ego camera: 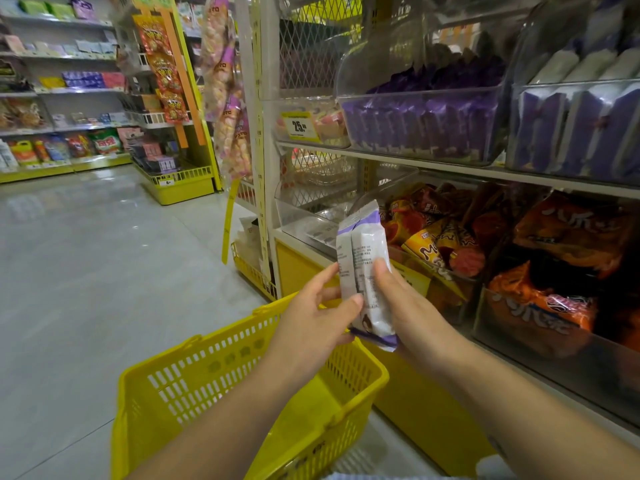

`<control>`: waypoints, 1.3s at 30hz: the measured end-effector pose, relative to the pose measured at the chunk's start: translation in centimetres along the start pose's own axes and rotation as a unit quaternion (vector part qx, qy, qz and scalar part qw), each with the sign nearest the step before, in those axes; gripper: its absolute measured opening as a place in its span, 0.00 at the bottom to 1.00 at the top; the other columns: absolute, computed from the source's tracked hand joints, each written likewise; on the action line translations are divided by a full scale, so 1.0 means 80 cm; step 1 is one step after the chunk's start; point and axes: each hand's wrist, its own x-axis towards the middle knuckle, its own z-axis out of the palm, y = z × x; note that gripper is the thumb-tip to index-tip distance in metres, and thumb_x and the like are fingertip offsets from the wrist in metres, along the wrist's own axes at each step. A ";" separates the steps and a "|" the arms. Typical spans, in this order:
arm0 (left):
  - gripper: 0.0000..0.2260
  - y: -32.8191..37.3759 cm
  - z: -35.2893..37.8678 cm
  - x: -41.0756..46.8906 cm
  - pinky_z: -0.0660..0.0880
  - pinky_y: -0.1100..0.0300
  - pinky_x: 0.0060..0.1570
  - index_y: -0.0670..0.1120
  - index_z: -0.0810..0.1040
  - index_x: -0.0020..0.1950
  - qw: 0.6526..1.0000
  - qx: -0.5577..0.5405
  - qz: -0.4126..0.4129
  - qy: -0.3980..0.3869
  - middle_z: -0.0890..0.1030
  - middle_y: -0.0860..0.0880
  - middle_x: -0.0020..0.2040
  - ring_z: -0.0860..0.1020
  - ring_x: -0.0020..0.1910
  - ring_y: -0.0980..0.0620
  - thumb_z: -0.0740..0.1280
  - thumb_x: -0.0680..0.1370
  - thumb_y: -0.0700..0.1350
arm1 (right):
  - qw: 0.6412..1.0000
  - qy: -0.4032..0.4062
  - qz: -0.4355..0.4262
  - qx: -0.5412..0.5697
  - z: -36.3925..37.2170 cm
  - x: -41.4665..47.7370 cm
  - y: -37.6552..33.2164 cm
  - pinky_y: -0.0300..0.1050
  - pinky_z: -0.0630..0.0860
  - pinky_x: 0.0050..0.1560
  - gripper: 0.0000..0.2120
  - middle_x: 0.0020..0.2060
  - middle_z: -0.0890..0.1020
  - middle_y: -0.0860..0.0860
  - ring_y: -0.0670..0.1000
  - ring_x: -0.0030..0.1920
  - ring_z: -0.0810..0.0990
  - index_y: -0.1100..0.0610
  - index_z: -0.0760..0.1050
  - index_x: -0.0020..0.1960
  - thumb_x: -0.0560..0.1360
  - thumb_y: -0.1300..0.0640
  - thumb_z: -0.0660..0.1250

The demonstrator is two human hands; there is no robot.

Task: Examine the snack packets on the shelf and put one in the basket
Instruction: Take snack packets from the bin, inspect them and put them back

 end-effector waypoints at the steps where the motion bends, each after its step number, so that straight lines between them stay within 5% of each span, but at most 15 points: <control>1: 0.21 0.002 0.000 0.000 0.82 0.50 0.46 0.65 0.70 0.61 1.000 0.023 0.001 0.005 0.83 0.63 0.49 0.84 0.46 0.56 0.70 0.75 0.46 | 1.000 0.004 -0.002 0.001 0.001 0.000 0.001 0.76 0.64 0.60 0.15 0.59 0.77 0.63 0.70 0.63 0.71 0.38 0.73 0.58 0.75 0.41 0.53; 5: 0.30 0.005 0.000 -0.001 0.81 0.55 0.45 0.70 0.65 0.60 0.996 0.080 -0.022 0.018 0.83 0.65 0.47 0.84 0.42 0.60 0.70 0.60 0.54 | 0.999 -0.025 -0.016 -0.046 0.003 -0.001 0.007 0.80 0.64 0.55 0.17 0.58 0.76 0.68 0.78 0.59 0.69 0.38 0.70 0.62 0.76 0.39 0.54; 7: 0.32 0.005 0.000 -0.001 0.78 0.62 0.38 0.71 0.62 0.59 0.994 0.107 -0.030 0.013 0.82 0.67 0.46 0.83 0.40 0.61 0.68 0.58 0.54 | 0.996 -0.030 -0.026 -0.074 0.001 -0.001 0.011 0.72 0.69 0.61 0.18 0.58 0.80 0.58 0.66 0.60 0.77 0.38 0.68 0.65 0.76 0.40 0.53; 10: 0.33 0.006 -0.003 -0.001 0.79 0.58 0.40 0.71 0.64 0.61 0.989 0.141 -0.042 0.024 0.83 0.64 0.45 0.83 0.39 0.61 0.66 0.56 0.56 | 0.992 -0.040 -0.034 -0.117 -0.002 -0.001 0.015 0.58 0.70 0.67 0.21 0.63 0.79 0.48 0.48 0.63 0.77 0.40 0.64 0.71 0.78 0.41 0.53; 14: 0.22 0.014 -0.012 0.001 0.81 0.51 0.45 0.62 0.71 0.58 0.987 0.146 -0.056 0.036 0.85 0.54 0.42 0.84 0.40 0.52 0.67 0.64 0.51 | 0.989 -0.059 -0.029 -0.131 -0.004 -0.001 0.016 0.60 0.70 0.66 0.19 0.62 0.79 0.50 0.52 0.62 0.78 0.36 0.67 0.68 0.78 0.38 0.55; 17: 0.09 0.021 -0.018 0.001 0.77 0.65 0.33 0.53 0.75 0.54 0.992 0.098 -0.063 0.039 0.86 0.52 0.39 0.85 0.38 0.52 0.66 0.75 0.43 | 0.991 -0.063 -0.020 -0.117 -0.004 -0.003 0.014 0.60 0.69 0.67 0.18 0.62 0.79 0.47 0.51 0.62 0.78 0.34 0.69 0.65 0.76 0.38 0.56; 23: 0.09 0.030 -0.027 -0.002 0.78 0.63 0.35 0.40 0.79 0.51 0.995 0.083 -0.045 0.035 0.85 0.44 0.42 0.85 0.41 0.48 0.60 0.79 0.41 | 0.991 -0.083 -0.008 -0.101 0.000 -0.007 0.009 0.62 0.67 0.68 0.19 0.63 0.79 0.52 0.56 0.65 0.76 0.46 0.70 0.68 0.80 0.42 0.55; 30: 0.16 0.035 -0.037 -0.001 0.79 0.61 0.37 0.46 0.80 0.51 0.996 0.080 -0.047 0.003 0.86 0.42 0.40 0.85 0.39 0.45 0.55 0.82 0.51 | 0.988 -0.123 0.013 -0.087 0.000 -0.011 -0.001 0.40 0.77 0.55 0.18 0.60 0.81 0.46 0.47 0.60 0.79 0.45 0.71 0.66 0.78 0.46 0.54; 34: 0.20 0.032 -0.037 0.007 0.79 0.48 0.50 0.49 0.78 0.45 0.988 0.093 -0.117 0.039 0.85 0.44 0.37 0.84 0.36 0.46 0.51 0.82 0.58 | 0.989 -0.125 0.018 -0.073 0.003 -0.014 0.000 0.36 0.77 0.50 0.19 0.57 0.82 0.44 0.42 0.55 0.80 0.47 0.72 0.66 0.78 0.47 0.54; 39: 0.12 0.030 -0.021 0.000 0.80 0.46 0.49 0.60 0.72 0.59 0.991 -0.020 -0.135 -0.003 0.81 0.49 0.55 0.82 0.52 0.49 0.53 0.82 0.59 | 0.996 -0.040 0.042 -0.063 0.002 -0.004 0.010 0.31 0.73 0.31 0.23 0.54 0.83 0.49 0.38 0.37 0.81 0.47 0.70 0.67 0.75 0.41 0.55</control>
